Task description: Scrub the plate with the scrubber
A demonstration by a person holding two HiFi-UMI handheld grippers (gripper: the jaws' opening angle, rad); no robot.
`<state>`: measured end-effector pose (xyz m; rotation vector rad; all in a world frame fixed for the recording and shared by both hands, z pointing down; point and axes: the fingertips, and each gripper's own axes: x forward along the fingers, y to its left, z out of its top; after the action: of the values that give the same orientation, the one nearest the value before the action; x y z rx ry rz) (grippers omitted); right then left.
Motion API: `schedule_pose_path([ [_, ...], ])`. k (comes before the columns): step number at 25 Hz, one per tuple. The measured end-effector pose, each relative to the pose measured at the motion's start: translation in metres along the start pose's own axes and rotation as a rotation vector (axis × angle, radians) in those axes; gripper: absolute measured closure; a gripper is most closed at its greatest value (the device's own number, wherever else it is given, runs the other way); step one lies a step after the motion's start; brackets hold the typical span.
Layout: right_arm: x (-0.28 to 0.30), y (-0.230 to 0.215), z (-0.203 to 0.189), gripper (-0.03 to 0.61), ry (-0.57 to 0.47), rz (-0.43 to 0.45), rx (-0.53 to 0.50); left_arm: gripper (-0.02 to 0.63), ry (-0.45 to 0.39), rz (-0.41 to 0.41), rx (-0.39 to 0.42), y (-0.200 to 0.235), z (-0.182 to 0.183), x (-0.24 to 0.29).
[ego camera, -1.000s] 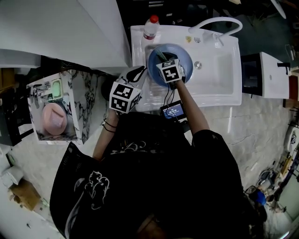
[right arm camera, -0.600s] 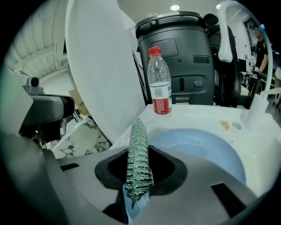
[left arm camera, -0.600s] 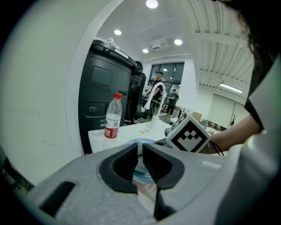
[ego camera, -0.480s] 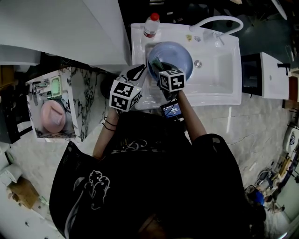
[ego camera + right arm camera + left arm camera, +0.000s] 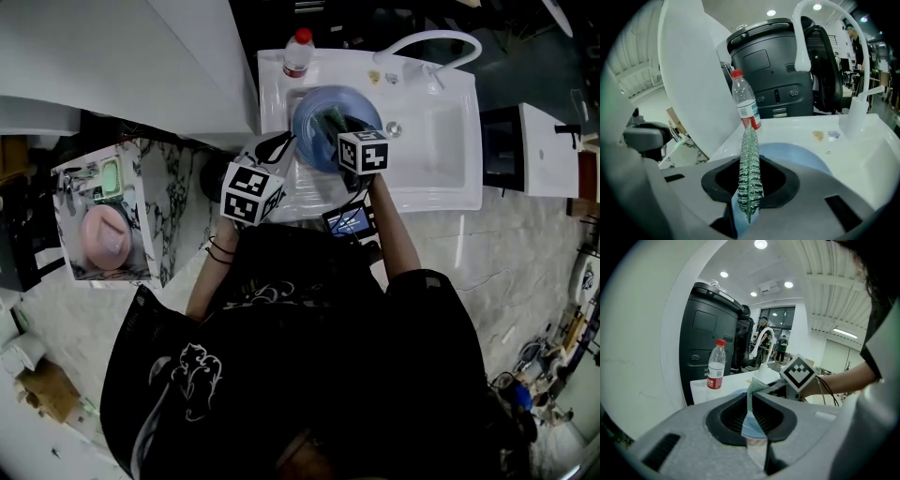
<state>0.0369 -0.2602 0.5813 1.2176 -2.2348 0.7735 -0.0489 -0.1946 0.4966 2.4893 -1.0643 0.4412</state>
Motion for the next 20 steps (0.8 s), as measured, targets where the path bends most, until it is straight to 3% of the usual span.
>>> schedule_pose_path([
  [5,-0.007,-0.06,0.021,0.489,0.002,-0.128,-0.097,0.58,0.004,-0.008,0.004,-0.007,-0.001,0.002],
  [11,0.005,-0.095,0.027,0.489,0.042,-0.225,-0.265,0.58,0.011,-0.004,0.002,-0.009,-0.002,0.003],
  [20,0.012,-0.081,0.008,0.488,0.079,-0.185,-0.293,0.58,0.015,0.015,-0.01,-0.005,-0.004,0.002],
])
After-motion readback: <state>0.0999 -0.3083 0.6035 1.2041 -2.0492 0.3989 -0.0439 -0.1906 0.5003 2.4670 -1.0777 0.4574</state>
